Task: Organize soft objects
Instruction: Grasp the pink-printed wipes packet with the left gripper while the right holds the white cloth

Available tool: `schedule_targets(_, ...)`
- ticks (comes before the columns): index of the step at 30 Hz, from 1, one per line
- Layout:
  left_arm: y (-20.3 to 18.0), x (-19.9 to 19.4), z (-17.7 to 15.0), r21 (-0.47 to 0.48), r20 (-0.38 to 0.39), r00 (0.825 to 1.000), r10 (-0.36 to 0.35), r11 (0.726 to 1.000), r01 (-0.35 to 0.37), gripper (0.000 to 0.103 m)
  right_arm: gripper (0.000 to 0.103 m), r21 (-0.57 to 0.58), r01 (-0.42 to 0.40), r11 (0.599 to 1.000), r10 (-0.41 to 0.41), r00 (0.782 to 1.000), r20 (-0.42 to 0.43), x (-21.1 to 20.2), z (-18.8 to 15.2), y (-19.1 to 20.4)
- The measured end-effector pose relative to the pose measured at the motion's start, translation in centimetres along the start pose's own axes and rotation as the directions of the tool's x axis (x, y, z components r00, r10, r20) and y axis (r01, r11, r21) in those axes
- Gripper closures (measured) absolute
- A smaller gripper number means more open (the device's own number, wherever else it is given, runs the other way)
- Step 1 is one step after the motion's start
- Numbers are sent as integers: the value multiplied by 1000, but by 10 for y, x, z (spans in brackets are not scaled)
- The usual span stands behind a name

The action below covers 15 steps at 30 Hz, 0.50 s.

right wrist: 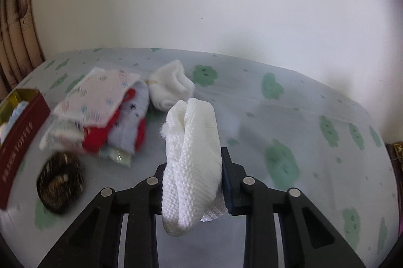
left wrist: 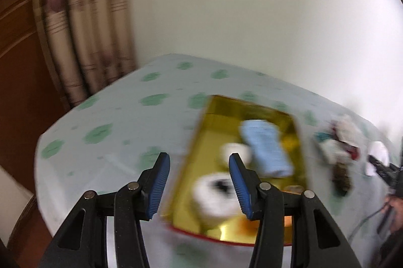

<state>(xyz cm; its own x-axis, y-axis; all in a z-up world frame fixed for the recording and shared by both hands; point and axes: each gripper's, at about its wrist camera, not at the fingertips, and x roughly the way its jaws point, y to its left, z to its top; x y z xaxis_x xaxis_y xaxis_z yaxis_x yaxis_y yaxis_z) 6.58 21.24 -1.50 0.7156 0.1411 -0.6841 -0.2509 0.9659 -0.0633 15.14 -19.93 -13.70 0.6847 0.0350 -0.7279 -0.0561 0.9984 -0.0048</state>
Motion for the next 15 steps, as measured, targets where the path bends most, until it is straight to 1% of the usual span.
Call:
schedule_targets(3,-40,-2,7,69,-3,996,-86,994,86,53,77,-23,37,999,-36,999,9,-12,-14,-8)
schedule_targets(5,-62,-1,12,99,-17,990,-141,985,142,50,77,-26,42,999,-42,999,11,-18,-22,-12)
schedule_targets(9,-114,9,21,138,-65,965,-253,956,260,48,77,-12,36,999,-36,999,12,-30,-32,-20)
schedule_targets(11,-134,16,25,160,-89,956,-279,944,290,44,77,4,25,1000,-26,1000,11,-31,-36,-23)
schedule_targets(14,-174,32,32,186,-146,933,-328,918,351,44,77,12,17,1000,-18,1000,12,-31,-36,-24)
schedule_targets(15,-182,37,34,191,-165,924,-344,909,372,44,77,13,13,1000,-13,1000,11,-30,-36,-24)
